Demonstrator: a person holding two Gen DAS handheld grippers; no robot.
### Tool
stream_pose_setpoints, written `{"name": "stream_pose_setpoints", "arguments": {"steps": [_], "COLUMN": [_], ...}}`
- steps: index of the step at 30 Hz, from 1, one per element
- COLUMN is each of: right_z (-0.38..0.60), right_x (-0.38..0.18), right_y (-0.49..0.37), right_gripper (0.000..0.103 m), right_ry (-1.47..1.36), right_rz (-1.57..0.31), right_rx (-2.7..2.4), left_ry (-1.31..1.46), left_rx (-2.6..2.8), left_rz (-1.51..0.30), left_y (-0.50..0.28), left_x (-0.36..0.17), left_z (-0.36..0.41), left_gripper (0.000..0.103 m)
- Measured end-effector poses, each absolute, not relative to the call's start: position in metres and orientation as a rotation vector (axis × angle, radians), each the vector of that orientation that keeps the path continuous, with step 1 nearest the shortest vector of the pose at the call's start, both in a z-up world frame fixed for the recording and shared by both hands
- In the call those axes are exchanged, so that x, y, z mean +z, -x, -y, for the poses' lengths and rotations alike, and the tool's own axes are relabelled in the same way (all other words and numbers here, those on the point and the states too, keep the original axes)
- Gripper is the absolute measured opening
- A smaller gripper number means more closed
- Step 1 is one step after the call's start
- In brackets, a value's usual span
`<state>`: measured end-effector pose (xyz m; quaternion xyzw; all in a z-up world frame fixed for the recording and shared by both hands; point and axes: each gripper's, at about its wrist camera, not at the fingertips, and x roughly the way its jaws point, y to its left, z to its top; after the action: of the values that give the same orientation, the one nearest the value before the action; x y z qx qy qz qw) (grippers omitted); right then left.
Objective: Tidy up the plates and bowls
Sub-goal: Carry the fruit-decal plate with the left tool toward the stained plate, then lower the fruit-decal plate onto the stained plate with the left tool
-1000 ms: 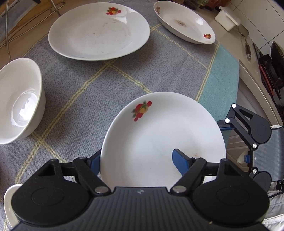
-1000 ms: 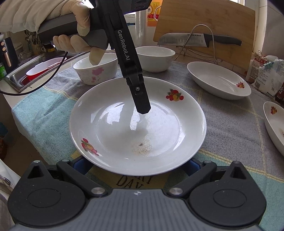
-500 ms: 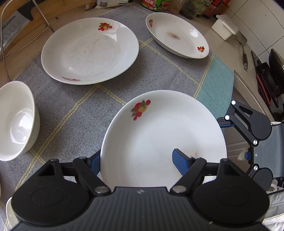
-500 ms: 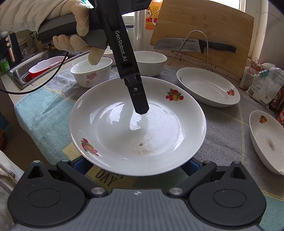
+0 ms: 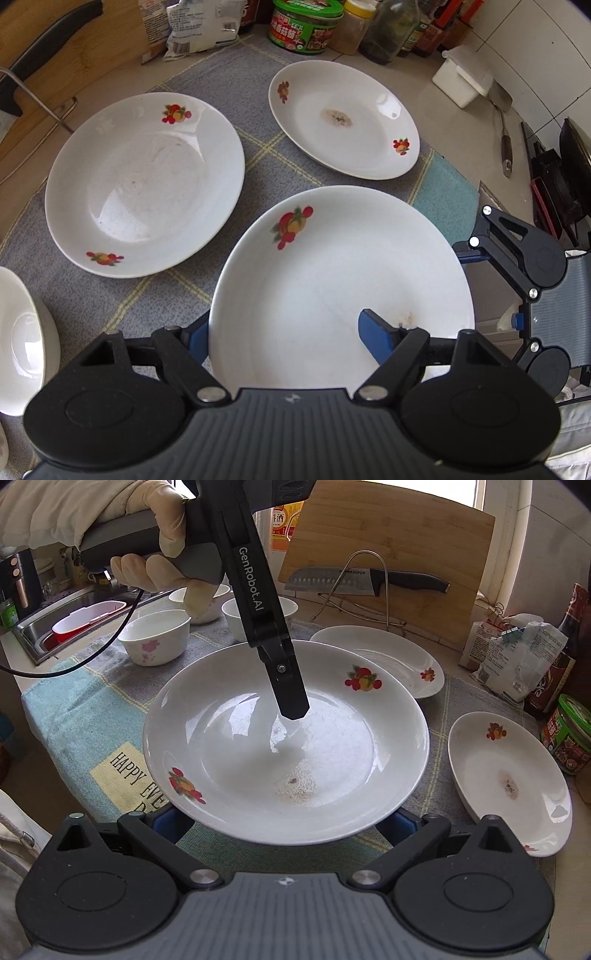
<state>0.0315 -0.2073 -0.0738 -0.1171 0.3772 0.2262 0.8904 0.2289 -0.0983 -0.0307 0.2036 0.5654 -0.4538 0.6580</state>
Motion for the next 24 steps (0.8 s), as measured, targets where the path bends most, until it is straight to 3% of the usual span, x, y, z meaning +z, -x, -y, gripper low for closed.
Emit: {"name": "stream_pose_setpoints", "arguments": {"steps": [24], "right_z": [0.315], "right_x": [-0.07], "right_y": [-0.05], "right_gripper": [0.103], "right_ry": [0.206], "right_rz": [-0.787], "right_rx": [0.326], "left_ry": [-0.559], "left_rx": [-1.141], "left_rz": [-1.252], "left_y": [-0.259], "left_x": [-0.033], "left_z": [0.235], "left_gripper": [0.079]}}
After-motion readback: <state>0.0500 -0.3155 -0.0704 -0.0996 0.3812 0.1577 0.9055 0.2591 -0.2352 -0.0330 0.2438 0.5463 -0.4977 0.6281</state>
